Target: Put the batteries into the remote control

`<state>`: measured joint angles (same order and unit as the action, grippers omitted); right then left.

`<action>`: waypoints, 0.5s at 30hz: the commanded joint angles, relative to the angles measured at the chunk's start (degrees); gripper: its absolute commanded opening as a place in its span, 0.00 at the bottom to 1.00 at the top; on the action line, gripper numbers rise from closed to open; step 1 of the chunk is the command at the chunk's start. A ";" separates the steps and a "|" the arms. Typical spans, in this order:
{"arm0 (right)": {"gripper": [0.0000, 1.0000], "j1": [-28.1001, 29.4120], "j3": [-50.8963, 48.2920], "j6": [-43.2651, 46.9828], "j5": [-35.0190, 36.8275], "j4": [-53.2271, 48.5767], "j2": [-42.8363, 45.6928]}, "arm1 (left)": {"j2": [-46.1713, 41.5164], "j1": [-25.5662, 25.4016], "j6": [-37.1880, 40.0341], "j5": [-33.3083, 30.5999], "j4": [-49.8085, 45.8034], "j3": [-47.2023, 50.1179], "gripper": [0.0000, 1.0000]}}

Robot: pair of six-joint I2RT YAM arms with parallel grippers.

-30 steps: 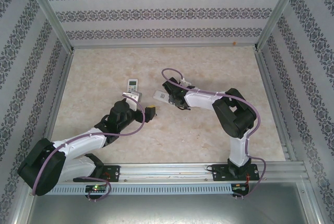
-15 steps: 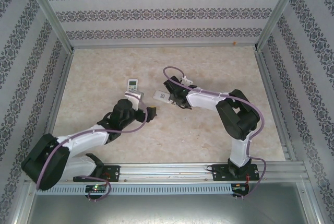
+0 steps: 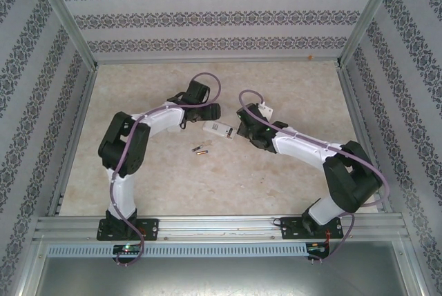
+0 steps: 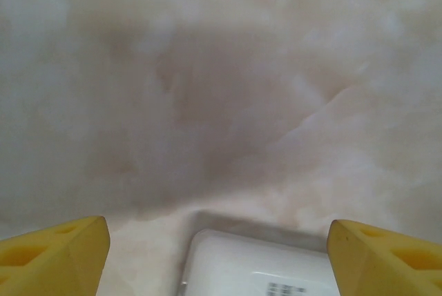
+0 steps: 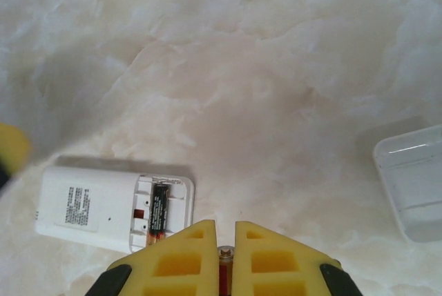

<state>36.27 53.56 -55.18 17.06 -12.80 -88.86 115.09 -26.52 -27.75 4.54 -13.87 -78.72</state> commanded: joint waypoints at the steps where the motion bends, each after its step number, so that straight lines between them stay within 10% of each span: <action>1: 0.08 -0.52 -1.02 1.48 -3.44 1.98 0.45 | 1.72 0.11 -3.05 -0.22 -7.46 -2.08 0.83; 15: 0.08 -0.86 9.69 5.76 -1.84 4.93 -12.97 | 2.69 0.11 -7.83 5.45 -6.29 0.49 0.61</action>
<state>35.75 60.66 -51.83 12.38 -9.74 -99.96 117.47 -26.50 -33.56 7.73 -17.63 -79.46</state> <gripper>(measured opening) 0.083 0.612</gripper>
